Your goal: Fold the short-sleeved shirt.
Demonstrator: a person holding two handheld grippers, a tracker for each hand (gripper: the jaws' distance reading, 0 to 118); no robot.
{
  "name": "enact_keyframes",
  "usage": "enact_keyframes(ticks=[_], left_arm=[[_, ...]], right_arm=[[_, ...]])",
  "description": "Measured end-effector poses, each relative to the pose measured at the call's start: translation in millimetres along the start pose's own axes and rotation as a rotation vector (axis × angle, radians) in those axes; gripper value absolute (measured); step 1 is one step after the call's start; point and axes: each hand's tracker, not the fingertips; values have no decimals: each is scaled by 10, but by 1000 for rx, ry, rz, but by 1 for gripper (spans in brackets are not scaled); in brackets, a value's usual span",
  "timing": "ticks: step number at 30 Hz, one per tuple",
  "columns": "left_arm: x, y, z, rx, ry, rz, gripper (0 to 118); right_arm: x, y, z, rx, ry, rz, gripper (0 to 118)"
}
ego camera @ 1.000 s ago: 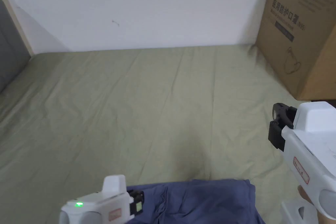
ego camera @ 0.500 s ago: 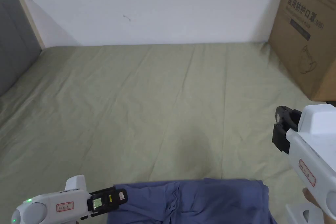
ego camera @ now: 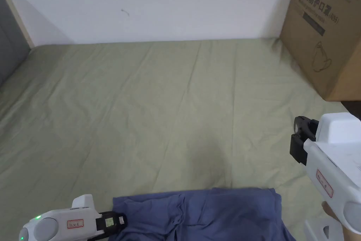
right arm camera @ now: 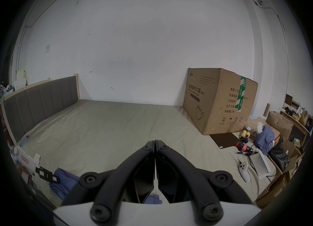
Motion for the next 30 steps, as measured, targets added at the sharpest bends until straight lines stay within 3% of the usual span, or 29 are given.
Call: enact_keyframes(ticks=[6,11,19,24,30], left_arm=[[264,58,302,51,47,-78,14],[209,184,725,95,72,-72,13],[13,371,1402,164,232,-25,13],[637,322,1411,140,165,-36,13],[1560,249,999,73,42,-162,13]], right_arm=[[10,9,-32,9,-1,-22,0],[-7,37,-10,21,11,-31,0],[-23,62,73,44,40,-40,0],[3,39,106,49,46,-49,0],[76,22,129,51,52,-50,0]])
